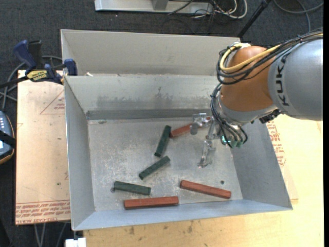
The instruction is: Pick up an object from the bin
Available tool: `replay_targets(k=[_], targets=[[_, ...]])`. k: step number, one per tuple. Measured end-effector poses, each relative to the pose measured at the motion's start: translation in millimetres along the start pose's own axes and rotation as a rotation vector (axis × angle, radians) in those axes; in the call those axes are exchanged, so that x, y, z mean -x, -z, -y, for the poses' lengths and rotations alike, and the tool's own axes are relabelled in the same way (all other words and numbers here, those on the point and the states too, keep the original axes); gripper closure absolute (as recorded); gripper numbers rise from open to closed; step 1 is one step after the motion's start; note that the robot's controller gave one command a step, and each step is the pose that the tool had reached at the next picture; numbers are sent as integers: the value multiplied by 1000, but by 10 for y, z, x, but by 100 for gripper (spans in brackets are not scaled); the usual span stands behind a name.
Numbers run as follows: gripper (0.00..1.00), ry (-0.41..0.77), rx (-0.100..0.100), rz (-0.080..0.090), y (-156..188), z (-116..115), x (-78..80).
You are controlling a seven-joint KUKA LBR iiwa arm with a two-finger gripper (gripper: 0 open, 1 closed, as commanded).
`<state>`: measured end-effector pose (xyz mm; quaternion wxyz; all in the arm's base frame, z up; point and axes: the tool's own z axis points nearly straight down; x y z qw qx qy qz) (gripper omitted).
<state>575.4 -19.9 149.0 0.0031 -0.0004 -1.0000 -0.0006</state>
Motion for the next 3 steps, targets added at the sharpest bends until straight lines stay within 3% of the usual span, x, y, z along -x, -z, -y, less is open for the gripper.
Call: replay_targets(k=[1, 2, 3], targets=[[0, 195, 0, 6, -750, -147, 814], [100, 194, 0, 10, -721, -142, 824], [100, 291, -2, 17, 508, -255, 640]])
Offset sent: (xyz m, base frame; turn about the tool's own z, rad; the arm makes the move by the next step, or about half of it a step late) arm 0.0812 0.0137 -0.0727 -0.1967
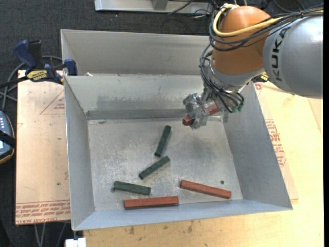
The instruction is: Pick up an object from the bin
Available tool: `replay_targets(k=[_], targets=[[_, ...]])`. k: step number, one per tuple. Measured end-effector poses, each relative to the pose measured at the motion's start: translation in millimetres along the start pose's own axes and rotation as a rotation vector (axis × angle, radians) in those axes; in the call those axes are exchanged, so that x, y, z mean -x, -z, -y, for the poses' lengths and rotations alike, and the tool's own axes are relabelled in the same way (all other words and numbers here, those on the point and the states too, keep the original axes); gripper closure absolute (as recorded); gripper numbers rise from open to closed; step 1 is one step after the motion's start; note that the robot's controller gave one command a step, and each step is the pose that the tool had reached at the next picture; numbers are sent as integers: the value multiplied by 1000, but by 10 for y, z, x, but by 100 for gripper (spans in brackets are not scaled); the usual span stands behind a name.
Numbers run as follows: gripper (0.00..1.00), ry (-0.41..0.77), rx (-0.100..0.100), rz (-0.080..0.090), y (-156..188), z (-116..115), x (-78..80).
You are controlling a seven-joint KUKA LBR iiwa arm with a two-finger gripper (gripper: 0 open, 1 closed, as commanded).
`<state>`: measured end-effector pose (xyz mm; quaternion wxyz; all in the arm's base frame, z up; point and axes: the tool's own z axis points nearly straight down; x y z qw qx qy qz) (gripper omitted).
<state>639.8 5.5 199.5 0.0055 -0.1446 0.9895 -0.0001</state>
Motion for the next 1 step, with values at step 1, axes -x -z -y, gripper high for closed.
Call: replay_targets(k=[1], targets=[[100, 37, 0, 0, 658, -130, -70]])
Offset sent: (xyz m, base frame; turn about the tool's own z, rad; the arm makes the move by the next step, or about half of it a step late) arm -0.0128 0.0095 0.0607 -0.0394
